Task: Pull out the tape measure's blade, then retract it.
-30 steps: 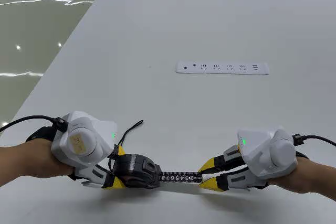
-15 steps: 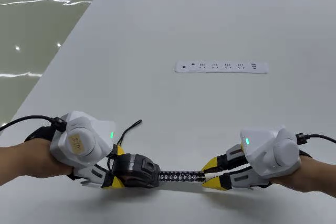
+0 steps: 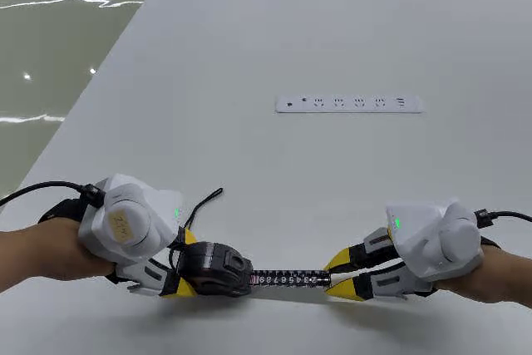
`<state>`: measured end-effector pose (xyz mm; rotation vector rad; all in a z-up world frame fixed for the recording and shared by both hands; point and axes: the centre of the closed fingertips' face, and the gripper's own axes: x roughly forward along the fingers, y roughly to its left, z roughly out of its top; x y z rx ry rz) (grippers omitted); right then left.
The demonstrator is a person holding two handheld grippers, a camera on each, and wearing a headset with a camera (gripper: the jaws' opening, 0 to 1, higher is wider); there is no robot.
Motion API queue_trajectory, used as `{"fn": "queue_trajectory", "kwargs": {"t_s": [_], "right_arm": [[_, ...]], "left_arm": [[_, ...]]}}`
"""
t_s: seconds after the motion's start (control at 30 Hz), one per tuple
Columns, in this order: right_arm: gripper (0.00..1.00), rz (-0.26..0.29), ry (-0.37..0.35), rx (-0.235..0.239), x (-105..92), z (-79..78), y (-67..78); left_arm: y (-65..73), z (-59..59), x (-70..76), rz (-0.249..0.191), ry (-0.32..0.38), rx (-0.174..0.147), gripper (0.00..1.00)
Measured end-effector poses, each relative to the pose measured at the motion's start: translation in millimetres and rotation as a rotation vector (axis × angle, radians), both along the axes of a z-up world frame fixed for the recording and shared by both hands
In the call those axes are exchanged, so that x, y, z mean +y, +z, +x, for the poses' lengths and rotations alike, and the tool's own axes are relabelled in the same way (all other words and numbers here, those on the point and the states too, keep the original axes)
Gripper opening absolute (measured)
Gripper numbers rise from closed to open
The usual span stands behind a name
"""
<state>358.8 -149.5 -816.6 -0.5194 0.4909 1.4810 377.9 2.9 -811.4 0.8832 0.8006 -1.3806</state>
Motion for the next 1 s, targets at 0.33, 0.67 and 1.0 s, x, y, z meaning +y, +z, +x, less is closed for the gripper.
{"fn": "queue_trajectory", "kwargs": {"t_s": [0.33,0.67,1.0], "right_arm": [[0.10,-0.004,-0.001,-0.002,-4.9,0.0,-1.2],[0.10,0.003,-0.008,0.008,-5.0,-1.0,-0.6],[0.10,0.011,-0.008,0.005,-4.4,-1.2,1.6]], "left_arm": [[-0.2,-0.3,-1.0,0.001,0.000,0.002,0.26],[-0.2,-0.4,-1.3,-0.003,0.001,0.002,0.26],[-0.2,-0.4,0.0,0.002,-0.006,0.006,0.26]]}}
